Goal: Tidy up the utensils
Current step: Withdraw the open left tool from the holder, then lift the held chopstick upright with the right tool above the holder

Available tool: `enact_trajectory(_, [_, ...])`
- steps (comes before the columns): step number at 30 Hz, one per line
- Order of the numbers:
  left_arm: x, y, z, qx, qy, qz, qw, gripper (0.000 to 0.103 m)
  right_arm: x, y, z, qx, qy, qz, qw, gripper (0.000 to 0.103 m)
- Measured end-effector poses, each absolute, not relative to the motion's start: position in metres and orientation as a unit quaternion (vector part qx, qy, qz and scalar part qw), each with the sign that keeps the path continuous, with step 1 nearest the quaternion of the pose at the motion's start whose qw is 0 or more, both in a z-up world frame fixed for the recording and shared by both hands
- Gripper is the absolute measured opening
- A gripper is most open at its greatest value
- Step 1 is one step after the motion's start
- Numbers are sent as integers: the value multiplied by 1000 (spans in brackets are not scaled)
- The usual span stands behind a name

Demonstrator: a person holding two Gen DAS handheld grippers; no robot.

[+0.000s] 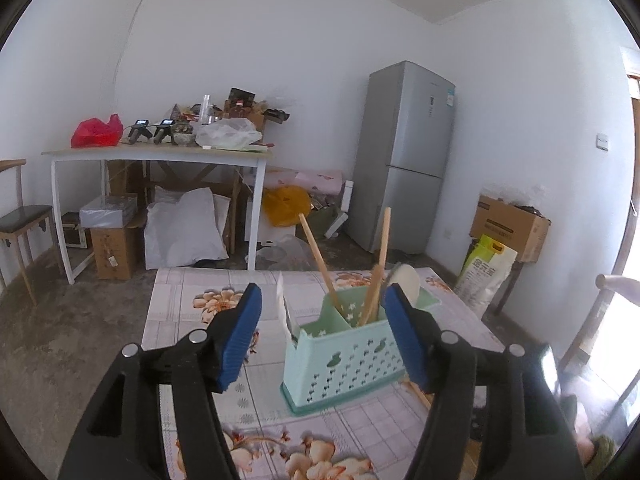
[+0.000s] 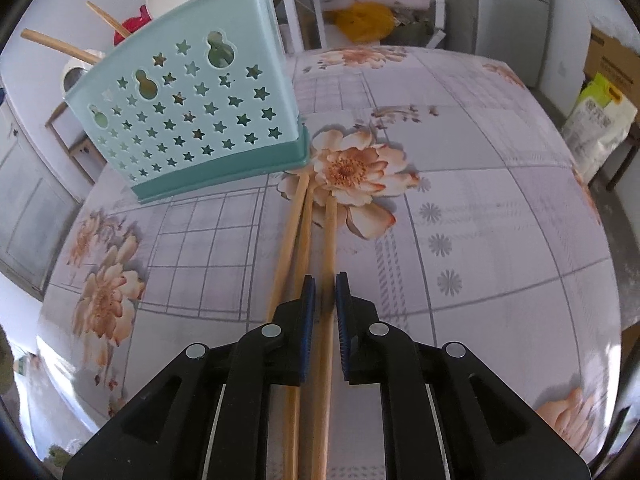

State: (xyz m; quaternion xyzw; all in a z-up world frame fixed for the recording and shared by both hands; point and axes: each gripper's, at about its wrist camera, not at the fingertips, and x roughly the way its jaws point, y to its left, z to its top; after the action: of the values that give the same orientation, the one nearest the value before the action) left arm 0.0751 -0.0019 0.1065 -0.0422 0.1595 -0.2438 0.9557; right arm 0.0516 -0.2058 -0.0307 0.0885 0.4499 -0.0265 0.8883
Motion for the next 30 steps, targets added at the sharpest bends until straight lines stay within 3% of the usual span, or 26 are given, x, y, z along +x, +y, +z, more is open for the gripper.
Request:
enact_trajectory(9, [59, -9, 75, -26, 198, -271, 942, 64, 52, -218, -22, 113, 436, -42, 892, 5])
enact_trajectory(20, [66, -35, 14, -21, 279, -279, 919, 64, 17, -225, 41, 154, 344, -24, 926, 5])
enact_trajectory(30, [69, -32, -3, -27, 295, -274, 915, 64, 3, -211, 78, 156, 292, 5, 943, 5])
